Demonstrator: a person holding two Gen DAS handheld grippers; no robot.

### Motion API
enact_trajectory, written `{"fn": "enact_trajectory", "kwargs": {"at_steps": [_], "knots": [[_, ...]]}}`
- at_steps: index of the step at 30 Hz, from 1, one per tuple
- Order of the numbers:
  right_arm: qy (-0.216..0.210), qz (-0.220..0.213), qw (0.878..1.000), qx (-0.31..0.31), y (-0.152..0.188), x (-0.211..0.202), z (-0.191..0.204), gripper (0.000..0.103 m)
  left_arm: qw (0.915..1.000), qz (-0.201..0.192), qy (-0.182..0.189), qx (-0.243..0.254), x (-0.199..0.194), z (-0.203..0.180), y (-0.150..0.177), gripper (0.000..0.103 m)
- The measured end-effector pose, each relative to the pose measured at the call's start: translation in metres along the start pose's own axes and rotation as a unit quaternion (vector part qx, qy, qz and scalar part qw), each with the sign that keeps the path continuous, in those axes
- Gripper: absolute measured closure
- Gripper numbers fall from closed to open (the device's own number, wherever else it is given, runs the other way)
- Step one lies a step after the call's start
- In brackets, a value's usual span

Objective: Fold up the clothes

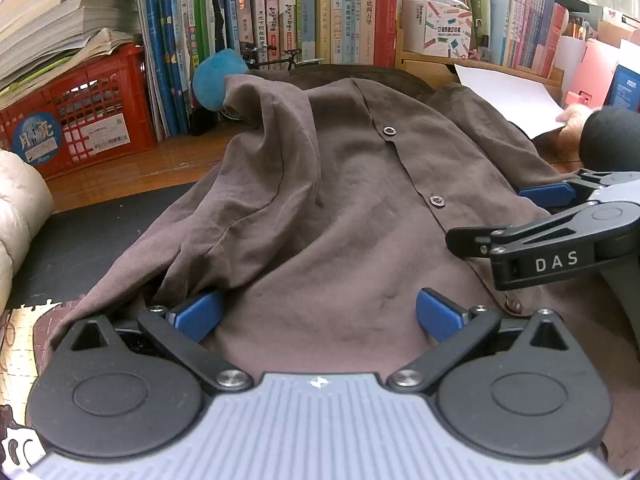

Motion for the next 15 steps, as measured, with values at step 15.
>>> {"fn": "enact_trajectory", "kwargs": {"at_steps": [15], "knots": [[0.0, 0.0, 1.0, -0.001, 0.0001, -0.0004, 0.0, 0.0, 1.0, 0.0, 0.002, 0.003, 0.0006, -0.0021, 0.0006, 0.0]]}}
Point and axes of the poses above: each gripper's, at about its wrist camera, not at the fingertips, and x roughly the way its jaws point, z to its left, y to its underside, the point moved 5 cm from there along x, roughly the way its jaws point, and after that the axes turned 3 degrees about -x, right-handed, at the moved point
